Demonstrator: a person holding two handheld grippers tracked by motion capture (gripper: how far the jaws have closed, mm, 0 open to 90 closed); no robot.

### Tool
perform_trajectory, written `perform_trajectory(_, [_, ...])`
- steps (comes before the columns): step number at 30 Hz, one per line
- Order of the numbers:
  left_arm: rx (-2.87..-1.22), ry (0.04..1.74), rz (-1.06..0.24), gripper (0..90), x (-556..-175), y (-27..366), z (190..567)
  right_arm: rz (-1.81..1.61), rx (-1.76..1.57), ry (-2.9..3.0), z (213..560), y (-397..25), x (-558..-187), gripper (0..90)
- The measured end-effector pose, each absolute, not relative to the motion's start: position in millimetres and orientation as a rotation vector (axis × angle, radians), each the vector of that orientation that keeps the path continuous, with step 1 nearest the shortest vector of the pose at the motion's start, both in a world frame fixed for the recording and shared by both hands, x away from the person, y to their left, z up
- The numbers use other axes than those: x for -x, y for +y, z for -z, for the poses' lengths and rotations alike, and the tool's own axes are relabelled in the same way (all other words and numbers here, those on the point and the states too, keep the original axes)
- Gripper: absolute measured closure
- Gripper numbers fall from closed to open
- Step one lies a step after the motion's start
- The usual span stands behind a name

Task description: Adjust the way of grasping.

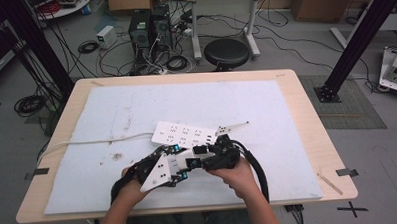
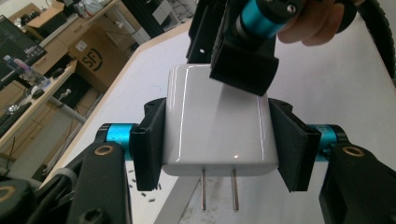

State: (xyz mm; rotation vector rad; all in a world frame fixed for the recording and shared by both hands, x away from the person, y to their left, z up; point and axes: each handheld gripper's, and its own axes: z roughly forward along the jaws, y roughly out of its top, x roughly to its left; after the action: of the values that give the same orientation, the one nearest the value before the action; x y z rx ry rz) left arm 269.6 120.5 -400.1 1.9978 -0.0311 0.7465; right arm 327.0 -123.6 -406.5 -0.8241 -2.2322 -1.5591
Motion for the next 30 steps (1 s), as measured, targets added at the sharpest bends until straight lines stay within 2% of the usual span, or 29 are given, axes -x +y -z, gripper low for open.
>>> perform_trajectory(5, [-1.986, -0.047, -0.749, 42.5, -267.9, 118.2, 398.5, 1.568, 0.811, -2.202, 410.0, -119.8, -328.0, 27.2])
perform_trajectory(13, [-1.983, -0.066, -0.764, 42.5, -266.2, 116.3, 397.6, 1.594, 0.735, -2.149, 410.7, -118.3, -326.8, 52.4])
perform_trajectory(24, [-2.000, -0.107, -0.796, 41.8, -266.7, 114.7, 397.6, 1.561, 0.740, -2.106, 410.9, -119.9, -327.6, 61.4])
perform_trajectory(27, [-2.027, -0.061, -0.726, 40.8, -270.9, 114.4, 395.9, 1.576, 0.732, -2.101, 410.6, -119.7, -327.1, 62.9])
perform_trajectory(28, [-2.032, -0.053, -0.715, 39.7, -271.8, 114.8, 395.2, 1.572, 0.744, -2.107, 410.1, -120.4, -326.7, 63.1])
perform_trajectory(30, [-2.020, 0.018, -0.716, 29.9, -273.1, 116.6, 393.3, 1.577, 0.760, -2.111, 409.8, -122.8, -327.3, 63.2])
